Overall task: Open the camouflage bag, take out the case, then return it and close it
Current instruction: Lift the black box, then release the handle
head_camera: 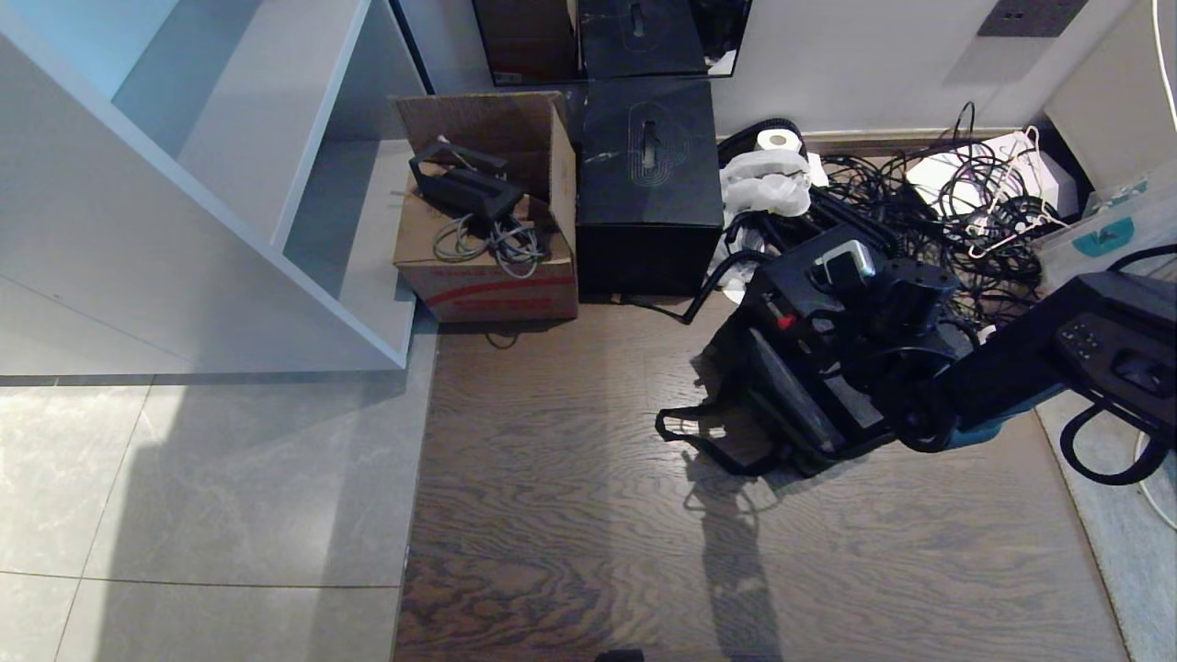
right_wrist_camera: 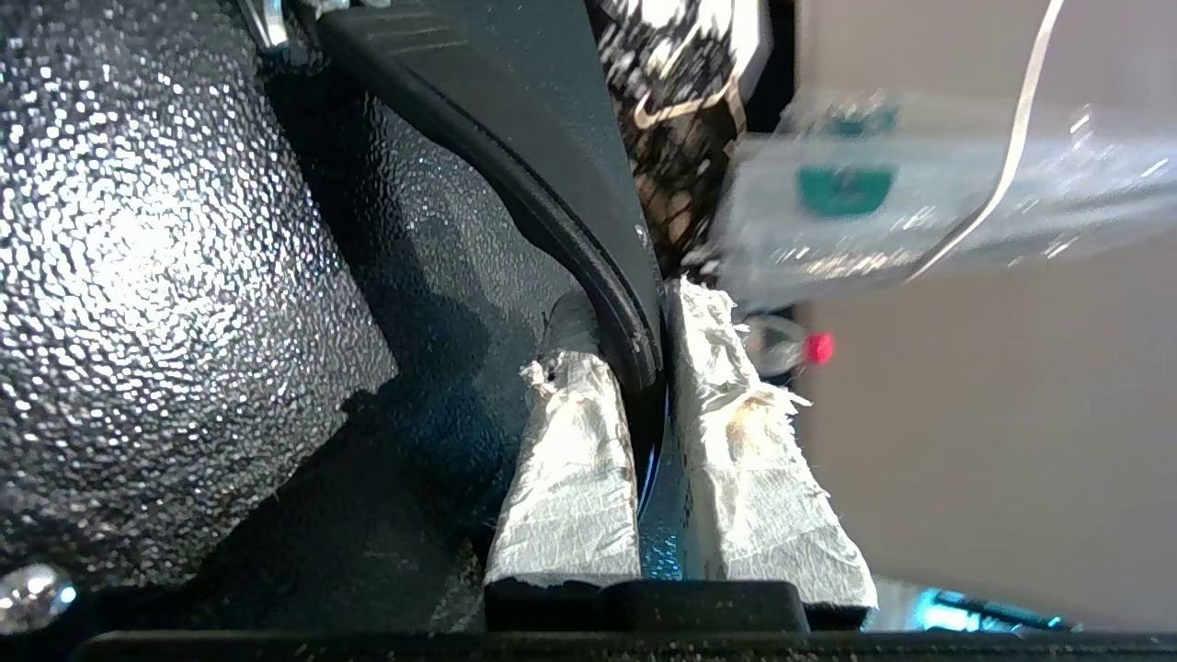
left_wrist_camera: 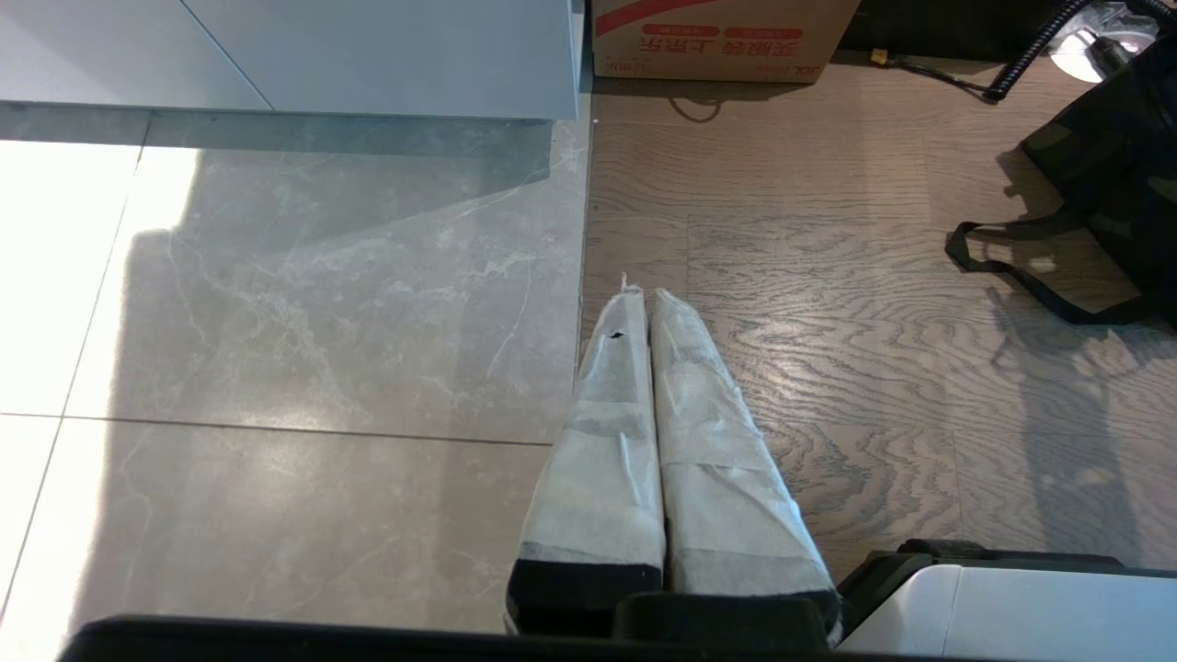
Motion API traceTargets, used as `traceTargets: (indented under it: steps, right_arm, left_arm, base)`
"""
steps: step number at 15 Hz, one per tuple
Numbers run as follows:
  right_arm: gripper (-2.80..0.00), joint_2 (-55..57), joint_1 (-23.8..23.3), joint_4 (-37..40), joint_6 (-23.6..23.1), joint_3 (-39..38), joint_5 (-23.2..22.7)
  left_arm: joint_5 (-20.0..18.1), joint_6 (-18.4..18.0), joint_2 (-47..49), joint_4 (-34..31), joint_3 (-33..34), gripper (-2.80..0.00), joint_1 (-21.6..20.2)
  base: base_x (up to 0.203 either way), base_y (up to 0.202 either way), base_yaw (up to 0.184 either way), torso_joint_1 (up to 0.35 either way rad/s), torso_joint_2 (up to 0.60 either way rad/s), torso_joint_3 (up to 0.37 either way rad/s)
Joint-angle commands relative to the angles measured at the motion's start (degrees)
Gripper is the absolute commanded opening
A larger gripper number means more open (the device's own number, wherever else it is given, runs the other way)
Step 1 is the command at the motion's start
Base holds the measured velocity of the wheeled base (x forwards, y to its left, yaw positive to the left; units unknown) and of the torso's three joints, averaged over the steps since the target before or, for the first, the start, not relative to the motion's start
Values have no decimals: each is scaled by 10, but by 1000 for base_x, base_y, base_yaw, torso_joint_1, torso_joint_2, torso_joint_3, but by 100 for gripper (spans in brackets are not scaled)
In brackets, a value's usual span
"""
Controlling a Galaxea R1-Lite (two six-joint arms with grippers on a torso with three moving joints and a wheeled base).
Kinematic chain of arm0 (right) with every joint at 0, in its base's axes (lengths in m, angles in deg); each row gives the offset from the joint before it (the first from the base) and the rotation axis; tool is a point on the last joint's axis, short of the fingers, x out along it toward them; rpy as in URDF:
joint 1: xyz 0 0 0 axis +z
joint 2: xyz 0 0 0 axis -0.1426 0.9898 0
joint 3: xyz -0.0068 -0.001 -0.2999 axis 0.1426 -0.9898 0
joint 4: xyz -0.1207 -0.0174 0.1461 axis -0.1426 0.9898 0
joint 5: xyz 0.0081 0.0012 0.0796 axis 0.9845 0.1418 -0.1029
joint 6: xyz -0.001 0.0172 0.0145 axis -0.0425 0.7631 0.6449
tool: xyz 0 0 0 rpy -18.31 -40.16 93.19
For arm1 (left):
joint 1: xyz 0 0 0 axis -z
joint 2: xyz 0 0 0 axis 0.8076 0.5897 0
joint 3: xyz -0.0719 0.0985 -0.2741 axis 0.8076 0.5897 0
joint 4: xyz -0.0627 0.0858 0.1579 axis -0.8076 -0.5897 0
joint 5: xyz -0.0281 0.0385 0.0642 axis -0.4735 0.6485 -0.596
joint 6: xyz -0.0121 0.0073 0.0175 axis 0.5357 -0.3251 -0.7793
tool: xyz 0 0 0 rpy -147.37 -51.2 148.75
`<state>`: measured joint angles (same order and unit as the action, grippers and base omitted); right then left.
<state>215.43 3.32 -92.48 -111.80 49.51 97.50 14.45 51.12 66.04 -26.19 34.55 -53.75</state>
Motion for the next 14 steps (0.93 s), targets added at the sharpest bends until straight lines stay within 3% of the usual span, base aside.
traceTargets:
  steps: [1,7,14]
  right_arm:
    - [-280,-14,8,-6,-10,1,2]
    - [-280,-33,34,-1,-20,1,2]
    - [-280,-48,111,1,-24,4,6]
  left_arm:
    - [0,0,-1,0,0,-280,0]
    - [0,0,-1,0,0,-280,-1]
    - [0,0,-1,0,0,-280,0]
  base:
    - [0,0,0,0,0,0]
    - [0,0,0,0,0,0]
    - [0,0,0,0,0,0]
